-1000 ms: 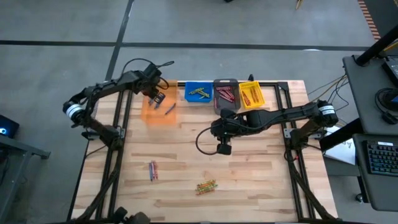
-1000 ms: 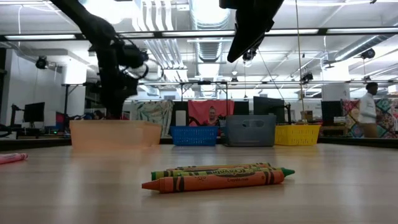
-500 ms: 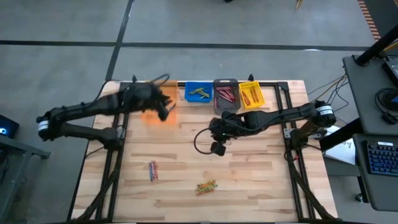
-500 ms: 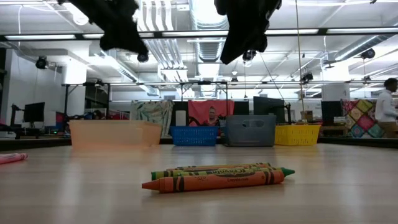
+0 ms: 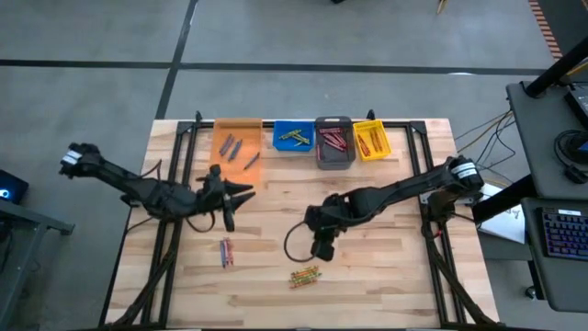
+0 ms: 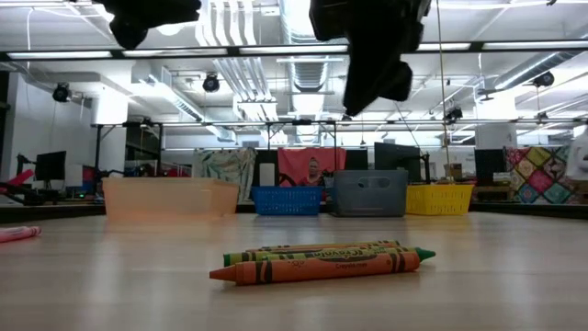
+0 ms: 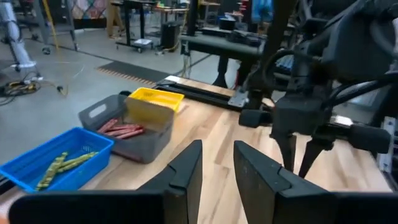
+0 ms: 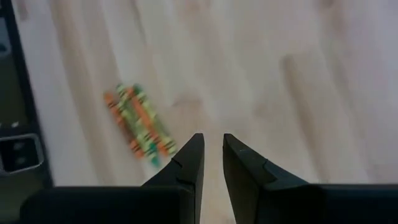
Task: Sort crayons
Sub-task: Put the green crayon into the blue bin
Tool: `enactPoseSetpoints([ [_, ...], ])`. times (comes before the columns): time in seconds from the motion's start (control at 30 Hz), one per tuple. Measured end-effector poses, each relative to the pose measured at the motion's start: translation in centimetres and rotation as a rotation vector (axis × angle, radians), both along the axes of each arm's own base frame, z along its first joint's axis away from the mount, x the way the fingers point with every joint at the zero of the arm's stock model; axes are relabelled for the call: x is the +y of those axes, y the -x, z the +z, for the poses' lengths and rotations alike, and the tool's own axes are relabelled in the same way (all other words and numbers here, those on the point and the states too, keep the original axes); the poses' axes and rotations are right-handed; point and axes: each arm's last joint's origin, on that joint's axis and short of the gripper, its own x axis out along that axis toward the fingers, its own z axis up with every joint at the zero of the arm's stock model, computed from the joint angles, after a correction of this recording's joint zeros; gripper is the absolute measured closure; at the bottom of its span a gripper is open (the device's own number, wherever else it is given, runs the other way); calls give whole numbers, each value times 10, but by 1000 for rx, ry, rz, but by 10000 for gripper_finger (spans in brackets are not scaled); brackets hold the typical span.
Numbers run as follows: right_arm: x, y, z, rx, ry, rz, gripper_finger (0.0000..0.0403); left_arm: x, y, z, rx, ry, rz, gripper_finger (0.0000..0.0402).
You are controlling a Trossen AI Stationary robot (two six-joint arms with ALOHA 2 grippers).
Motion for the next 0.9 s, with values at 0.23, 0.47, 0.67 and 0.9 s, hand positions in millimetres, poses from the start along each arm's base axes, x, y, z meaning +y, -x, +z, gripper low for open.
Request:
enactPoseSetpoints([
  [0.23, 27, 1, -16, 62, -30, 62, 355, -12, 4, -1, -3, -2, -40, 327],
  [0.47, 54, 3, -38, 78, 115, 170, 355, -14, -1, -1, 8, -7, -42, 327],
  [0.67, 66, -10, -53, 64, 156, 189, 354, -18, -7, -9, 38, -1, -39, 327],
  [0.9, 82, -28, -73, 69, 193, 292, 311, -20, -11, -11, 54, -8, -41, 327],
])
